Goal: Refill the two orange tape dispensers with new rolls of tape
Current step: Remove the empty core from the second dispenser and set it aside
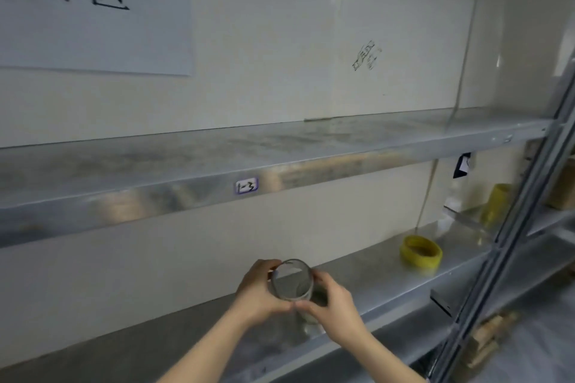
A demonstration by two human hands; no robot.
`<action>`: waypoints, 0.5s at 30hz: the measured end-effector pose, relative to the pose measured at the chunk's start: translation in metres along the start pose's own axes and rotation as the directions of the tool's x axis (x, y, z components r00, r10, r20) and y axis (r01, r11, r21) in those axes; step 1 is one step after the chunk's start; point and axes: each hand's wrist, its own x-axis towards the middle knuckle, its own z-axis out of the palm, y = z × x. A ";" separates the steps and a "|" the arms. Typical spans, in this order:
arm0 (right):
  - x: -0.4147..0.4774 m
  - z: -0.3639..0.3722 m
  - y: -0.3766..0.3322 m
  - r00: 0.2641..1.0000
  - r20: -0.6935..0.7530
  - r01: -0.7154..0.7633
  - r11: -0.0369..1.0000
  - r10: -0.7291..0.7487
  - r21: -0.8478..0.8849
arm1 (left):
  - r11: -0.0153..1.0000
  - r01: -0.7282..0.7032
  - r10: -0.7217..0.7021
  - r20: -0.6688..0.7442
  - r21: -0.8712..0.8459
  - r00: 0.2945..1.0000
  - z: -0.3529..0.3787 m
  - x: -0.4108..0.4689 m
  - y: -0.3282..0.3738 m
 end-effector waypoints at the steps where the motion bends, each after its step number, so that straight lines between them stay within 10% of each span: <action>1: 0.010 -0.012 0.007 1.000 -0.005 -0.014 1.000 0.013 -0.007 | 1.000 0.004 -0.004 0.006 -0.011 1.000 0.010 0.017 0.006; 15: 0.101 -0.154 0.146 0.996 0.069 -0.034 0.985 0.047 -0.171 | 0.990 0.135 -0.137 0.095 0.028 0.986 0.184 0.158 0.045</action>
